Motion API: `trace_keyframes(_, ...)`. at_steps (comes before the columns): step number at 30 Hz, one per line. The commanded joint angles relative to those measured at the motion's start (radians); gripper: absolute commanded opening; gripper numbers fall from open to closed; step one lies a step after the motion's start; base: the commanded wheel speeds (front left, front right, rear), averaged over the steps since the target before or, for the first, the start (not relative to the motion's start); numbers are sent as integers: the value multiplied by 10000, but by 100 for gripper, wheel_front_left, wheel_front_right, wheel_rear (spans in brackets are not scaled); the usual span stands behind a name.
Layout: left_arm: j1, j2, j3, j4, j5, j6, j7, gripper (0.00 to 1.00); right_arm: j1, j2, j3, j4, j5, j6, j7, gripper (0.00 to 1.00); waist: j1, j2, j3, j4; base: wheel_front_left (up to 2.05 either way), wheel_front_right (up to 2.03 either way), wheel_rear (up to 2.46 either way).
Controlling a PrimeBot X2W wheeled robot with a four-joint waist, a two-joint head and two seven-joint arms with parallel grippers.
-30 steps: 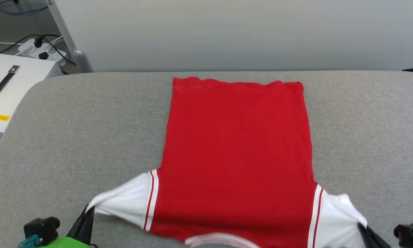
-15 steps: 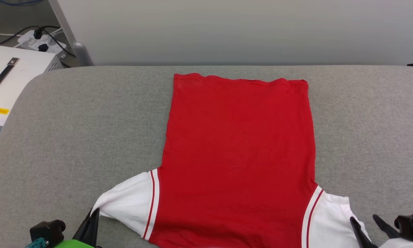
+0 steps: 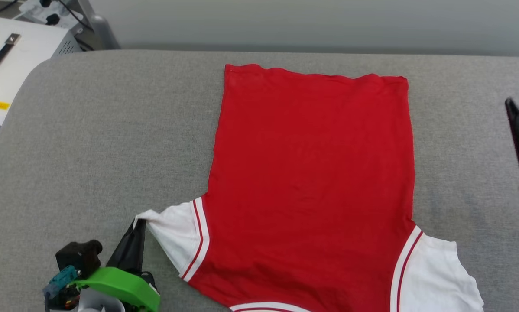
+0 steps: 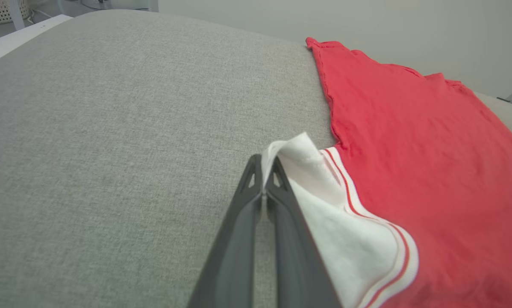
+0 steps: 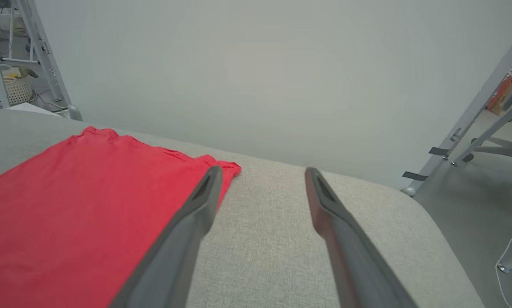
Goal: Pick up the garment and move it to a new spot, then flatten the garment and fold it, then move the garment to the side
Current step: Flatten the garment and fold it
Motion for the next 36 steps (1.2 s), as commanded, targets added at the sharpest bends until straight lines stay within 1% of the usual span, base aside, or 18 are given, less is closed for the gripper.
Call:
trace_keyframes(1, -314, -125, 10, -159, 171, 52, -58, 0, -614, -152, -5, -145, 32, -9, 252, 100, 0, 0, 589, 358, 0, 0, 0)
trace_keyframes(4, -630, -242, -17, -383, 474, 71, -58, 0, -1797, -712, 118, -216, 188, -9, 673, 100, 0, 0, 1061, 622, 0, 0, 0)
trace_keyframes(8, -985, -543, 110, -745, 778, 60, -58, 0, -3646, -1290, 623, 9, 434, -9, 1619, 100, 0, 0, 1685, 941, 0, 0, 0)
trace_keyframes(10, -1120, -719, 171, -907, 929, 19, -58, 0, -4540, -1545, 960, 326, 569, -9, 2259, 100, 0, 0, 1985, 1094, 0, 0, 0)
trace_keyframes(14, -1361, -1041, 277, -1141, 1236, -120, -58, 0, -6311, -1892, 1699, 1406, 1026, -9, 3856, 100, 0, 0, 2557, 1343, 0, 0, 0)
trace_keyframes(17, -1552, -1300, 384, -1295, 1485, -228, -58, 0, -7484, -2136, 2439, 2492, 1391, -9, 5314, 100, 0, 0, 2969, 1524, 0, 0, 0)
trace_keyframes(21, -1750, -1643, 478, -1461, 1783, -390, -58, 0, -8540, -2275, 3262, 3618, 2166, -9, 7091, 100, 0, 0, 3430, 1742, 0, 0, 0)
trace_keyframes(23, -1854, -1806, 518, -1509, 1926, -474, -58, 0, -8911, -2406, 3653, 3982, 2403, -9, 7824, 100, 0, 0, 3639, 1858, 0, 0, 0)
trace_keyframes(25, -1962, -1975, 565, -1544, 2043, -560, -58, 0, -9187, -2448, 3798, 4381, 2671, -9, 8369, 100, 0, 0, 3844, 1972, 0, 0, 0)
trace_keyframes(28, -2126, -2207, 651, -1581, 2206, -695, -58, 0, -9551, -2438, 3900, 4912, 2897, -9, 8855, 100, 0, 0, 4136, 2121, 0, 0, 0)
trace_keyframes(30, -2217, -2336, 702, -1586, 2300, -780, -58, 0, -9707, -2384, 3930, 5199, 2964, -9, 8975, 100, 0, 0, 4298, 2219, 0, 0, 0)
trace_keyframes(36, -2351, -2598, 888, -1545, 2525, -960, -59, 0, -9891, -2090, 3986, 5956, 2993, -9, 8769, 100, 0, 0, 4634, 2379, 0, 0, 0)
